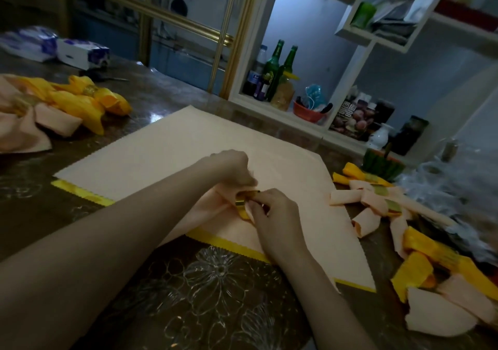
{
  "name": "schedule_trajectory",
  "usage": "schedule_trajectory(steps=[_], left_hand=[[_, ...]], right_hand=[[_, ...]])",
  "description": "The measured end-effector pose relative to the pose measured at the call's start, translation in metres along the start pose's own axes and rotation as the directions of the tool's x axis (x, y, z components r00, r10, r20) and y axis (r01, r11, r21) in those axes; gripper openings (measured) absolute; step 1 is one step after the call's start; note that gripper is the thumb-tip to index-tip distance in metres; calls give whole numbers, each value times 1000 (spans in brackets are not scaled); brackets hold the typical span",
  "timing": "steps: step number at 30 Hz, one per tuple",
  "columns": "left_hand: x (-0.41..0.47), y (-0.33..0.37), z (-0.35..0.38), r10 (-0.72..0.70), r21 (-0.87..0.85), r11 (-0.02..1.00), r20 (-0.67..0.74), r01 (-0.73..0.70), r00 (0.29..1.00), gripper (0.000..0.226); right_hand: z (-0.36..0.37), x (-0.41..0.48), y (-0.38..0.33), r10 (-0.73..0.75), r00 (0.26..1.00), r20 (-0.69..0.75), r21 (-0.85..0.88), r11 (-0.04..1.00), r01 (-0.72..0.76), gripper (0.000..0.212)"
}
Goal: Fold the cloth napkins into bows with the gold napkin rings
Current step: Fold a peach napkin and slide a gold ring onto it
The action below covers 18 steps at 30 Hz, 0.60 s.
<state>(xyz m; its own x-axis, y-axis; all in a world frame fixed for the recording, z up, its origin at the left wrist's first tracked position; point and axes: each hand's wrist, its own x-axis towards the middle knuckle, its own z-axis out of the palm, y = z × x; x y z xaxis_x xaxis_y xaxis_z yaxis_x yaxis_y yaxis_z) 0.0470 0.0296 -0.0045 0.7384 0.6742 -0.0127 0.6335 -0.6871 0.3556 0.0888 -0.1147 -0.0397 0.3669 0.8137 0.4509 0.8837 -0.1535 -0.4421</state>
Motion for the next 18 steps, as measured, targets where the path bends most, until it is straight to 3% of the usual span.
schedule_trajectory(steps=[3,8,11,13,18], left_hand=[[4,-7,6,-7,-14,1000,-54,7,998,31],[-5,-16,8,32,-160,986,-117,-51,993,29],[-15,-23,11,-17,-339,939,-202,-54,979,39],[-22,-23,10,2,-456,886,-174,-82,985,52],[-35,-19,5,197,-351,894,-255,-280,947,30]], right_hand=[[0,0,-2,-111,991,81,-2,994,112,21],[3,2,-1,-159,969,190,-198,960,196,19],[2,4,1,-103,985,136,-267,954,137,26],[-3,7,2,-48,996,76,-283,957,68,31],[-9,3,-1,21,999,-43,-239,971,-30,28]])
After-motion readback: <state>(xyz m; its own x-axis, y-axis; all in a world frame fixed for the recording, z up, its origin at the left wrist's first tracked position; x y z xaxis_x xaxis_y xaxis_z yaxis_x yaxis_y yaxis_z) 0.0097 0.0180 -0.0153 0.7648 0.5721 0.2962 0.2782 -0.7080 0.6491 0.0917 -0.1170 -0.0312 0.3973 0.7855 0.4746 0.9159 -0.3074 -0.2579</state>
